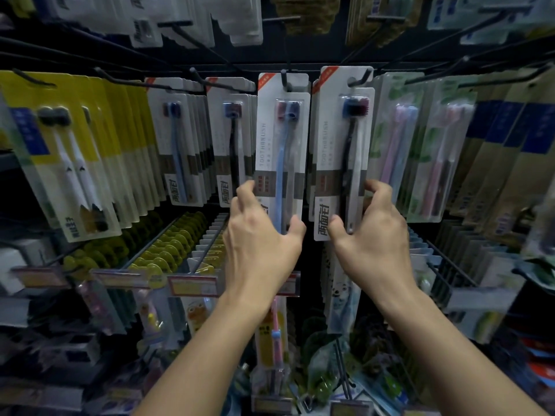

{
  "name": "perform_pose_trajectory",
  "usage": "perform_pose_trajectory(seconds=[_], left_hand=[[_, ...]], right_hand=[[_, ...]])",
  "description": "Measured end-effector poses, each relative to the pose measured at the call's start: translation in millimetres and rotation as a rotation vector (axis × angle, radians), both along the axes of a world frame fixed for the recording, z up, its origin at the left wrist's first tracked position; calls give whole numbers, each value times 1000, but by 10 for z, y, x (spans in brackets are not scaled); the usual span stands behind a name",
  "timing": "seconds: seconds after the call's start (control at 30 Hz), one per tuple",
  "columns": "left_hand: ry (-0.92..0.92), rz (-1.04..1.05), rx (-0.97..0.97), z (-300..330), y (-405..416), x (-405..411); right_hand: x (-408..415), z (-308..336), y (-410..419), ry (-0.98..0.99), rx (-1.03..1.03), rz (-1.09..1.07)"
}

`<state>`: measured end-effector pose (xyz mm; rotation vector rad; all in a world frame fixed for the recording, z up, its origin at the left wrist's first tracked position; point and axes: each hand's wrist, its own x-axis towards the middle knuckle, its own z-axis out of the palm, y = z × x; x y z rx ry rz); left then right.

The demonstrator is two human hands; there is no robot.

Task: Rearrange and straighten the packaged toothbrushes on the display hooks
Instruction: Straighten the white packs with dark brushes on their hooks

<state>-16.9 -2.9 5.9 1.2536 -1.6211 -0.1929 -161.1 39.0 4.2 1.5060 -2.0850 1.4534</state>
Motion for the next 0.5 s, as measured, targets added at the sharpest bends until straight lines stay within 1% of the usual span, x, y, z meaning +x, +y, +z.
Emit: perform_pose_trajectory(seconds=[0.5], left_hand=[[34,-9,-42,-36,17,77]], right_hand=[[-42,-50,21,7,-25,40]])
